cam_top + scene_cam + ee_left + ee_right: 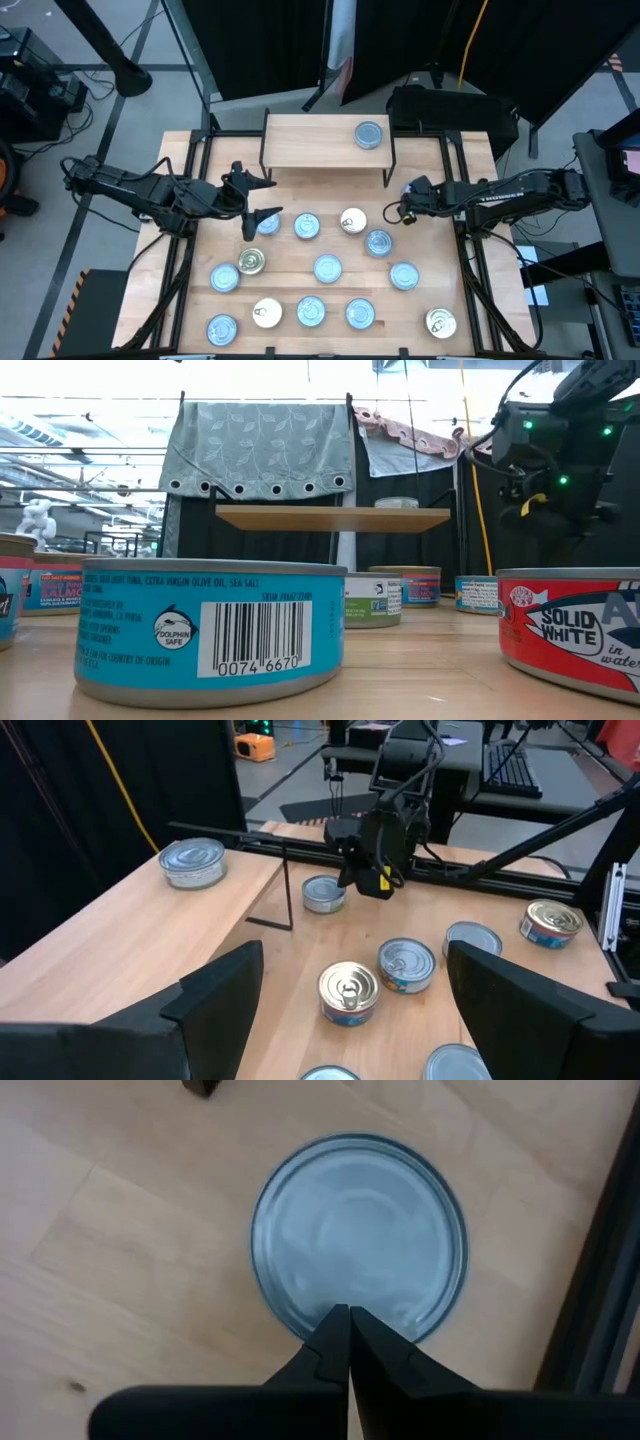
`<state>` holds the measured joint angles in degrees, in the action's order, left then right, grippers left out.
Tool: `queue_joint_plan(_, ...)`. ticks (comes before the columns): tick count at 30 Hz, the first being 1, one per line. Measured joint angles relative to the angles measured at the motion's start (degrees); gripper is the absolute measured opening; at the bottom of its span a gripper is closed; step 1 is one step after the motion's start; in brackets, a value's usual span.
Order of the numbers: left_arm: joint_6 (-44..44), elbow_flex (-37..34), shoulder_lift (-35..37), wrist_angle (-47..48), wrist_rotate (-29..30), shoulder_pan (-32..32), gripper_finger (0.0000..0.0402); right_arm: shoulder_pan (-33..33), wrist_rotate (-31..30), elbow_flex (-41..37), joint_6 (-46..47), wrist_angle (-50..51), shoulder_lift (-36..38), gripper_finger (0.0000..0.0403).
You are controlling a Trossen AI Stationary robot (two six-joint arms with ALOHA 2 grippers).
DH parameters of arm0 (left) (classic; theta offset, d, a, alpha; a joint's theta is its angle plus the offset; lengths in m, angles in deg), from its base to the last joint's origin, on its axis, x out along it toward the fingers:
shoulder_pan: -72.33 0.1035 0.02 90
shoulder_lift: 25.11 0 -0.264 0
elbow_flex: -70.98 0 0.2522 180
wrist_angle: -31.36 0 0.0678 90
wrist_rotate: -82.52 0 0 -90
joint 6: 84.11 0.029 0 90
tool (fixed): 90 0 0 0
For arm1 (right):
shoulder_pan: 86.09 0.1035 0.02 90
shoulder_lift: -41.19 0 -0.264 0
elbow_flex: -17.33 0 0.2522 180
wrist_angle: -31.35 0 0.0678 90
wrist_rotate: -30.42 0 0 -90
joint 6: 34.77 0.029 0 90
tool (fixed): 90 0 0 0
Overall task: Stack canned seafood by type on shelf
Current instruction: Stack the green tuna can on top of the other green tuna can on the shelf
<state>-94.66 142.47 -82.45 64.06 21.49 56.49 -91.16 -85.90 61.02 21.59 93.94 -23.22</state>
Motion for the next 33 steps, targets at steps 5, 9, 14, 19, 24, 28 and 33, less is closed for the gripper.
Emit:
queue_joint_plan(5, 0.5, 0.0, 0.0, 0.1, 0.0, 0.0, 0.0313, -0.2, 0.9, -1.0, 0.5, -0.6, 0.0, 0.0000)
queue_joint_plan(9, 0.5, 0.0, 0.0, 0.1, 0.0, 0.0, 0.0313, -0.2, 1.2, -1.0, 0.8, -0.7, 0.0, 0.0000)
queue_joint_plan(14, 0.5, 0.0, 0.0, 0.1, 0.0, 0.0, 0.0313, 0.7, 2.8, -1.0, 1.5, -1.2, 0.0, 0.0000)
queue_joint_plan(19, 0.5, 0.0, 0.0, 0.1, 0.0, 0.0, 0.0313, 1.6, 4.3, -0.2, 1.5, -2.0, 0.0, 0.0000)
queue_joint_plan(24, 0.6, 0.0, 0.0, 0.1, 0.0, 0.0, 0.0313, 2.3, 4.6, 1.5, 1.5, -1.8, 0.0, 0.0000)
queue_joint_plan(28, 0.9, 0.0, 0.0, 0.1, 0.0, 0.0, 0.0313, 2.7, 4.6, 1.6, 3.2, -0.4, 0.0, 0.0000)
queue_joint_plan(33, 0.9, 0.0, 0.0, 0.1, 0.0, 0.0, 0.0313, 4.0, 5.9, 1.6, 5.6, 1.1, 0.0, 0.0000)
